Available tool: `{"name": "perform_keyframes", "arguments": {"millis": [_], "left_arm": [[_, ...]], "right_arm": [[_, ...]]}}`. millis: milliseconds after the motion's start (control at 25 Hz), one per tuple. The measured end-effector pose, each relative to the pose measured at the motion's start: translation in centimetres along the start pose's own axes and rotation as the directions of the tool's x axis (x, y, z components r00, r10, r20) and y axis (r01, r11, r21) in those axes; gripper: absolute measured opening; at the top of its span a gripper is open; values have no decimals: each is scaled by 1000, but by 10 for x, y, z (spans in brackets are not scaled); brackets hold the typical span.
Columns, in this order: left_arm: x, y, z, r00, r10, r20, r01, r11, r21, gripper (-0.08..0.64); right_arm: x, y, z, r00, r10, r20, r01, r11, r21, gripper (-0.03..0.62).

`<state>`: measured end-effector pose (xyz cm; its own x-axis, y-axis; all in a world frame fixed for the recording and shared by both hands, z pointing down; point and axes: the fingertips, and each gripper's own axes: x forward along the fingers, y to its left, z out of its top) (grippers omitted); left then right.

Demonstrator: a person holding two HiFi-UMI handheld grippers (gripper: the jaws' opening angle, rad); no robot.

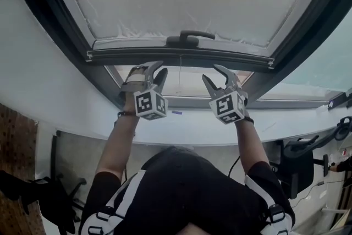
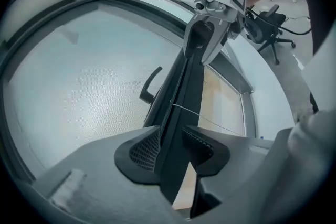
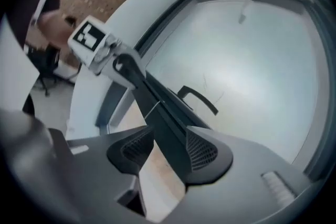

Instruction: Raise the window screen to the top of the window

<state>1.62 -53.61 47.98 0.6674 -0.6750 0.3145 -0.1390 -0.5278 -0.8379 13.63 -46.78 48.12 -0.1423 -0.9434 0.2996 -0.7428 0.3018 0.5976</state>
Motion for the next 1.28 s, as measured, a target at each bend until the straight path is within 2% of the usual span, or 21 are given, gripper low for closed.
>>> {"name": "perform_keyframes", "arguments": {"millis": [80,120,200,280,400,560,760,800,840,1040,1200,1280], "left_arm": [[6,5,0,1000,-11,12,11,1000,11,130],[9,6,0,1000,-20,14,20,1000,10,130],[16,6,-2,999,-40,8,40,999,15,130],[21,3,-4,998,-56,5,56,998,13,130],[23,4,2,999,-39,26,39,999,11,130],[31,4,2,999,-39,2,39,997,69,130],[37,4,-8,997,-11,-78,23,987,159,130],[38,4,-7,996,-9,-84,22,987,160,130],[38,3,-7,996,-6,-85,19,988,150,129],[42,5,-4,992,9,-124,1,997,82,130],[45,-1,-9,980,43,-193,-8,984,176,127],[46,-3,-10,976,51,-212,-10,982,189,120]], "right_arm": [[11,2,-3,996,-33,-80,19,985,-172,202],[16,3,-4,994,-39,-101,15,974,-228,208],[23,4,-6,992,-40,-116,7,960,-280,222],[26,1,-5,992,-45,-116,9,956,-293,222],[29,-7,-6,990,-63,-126,20,949,-314,222],[38,-14,-14,983,-84,-162,20,931,-363,222],[50,-3,-32,974,-42,-223,-49,921,-386,231],[51,0,-35,971,-30,-236,-68,917,-394,276],[51,2,-36,969,-24,-245,-79,911,-404,294],[49,0,-30,962,-61,-265,-65,895,-441,288],[48,0,-30,965,-68,-252,-46,906,-420,255],[48,0,-31,970,-65,-234,-38,912,-409,249]]}}
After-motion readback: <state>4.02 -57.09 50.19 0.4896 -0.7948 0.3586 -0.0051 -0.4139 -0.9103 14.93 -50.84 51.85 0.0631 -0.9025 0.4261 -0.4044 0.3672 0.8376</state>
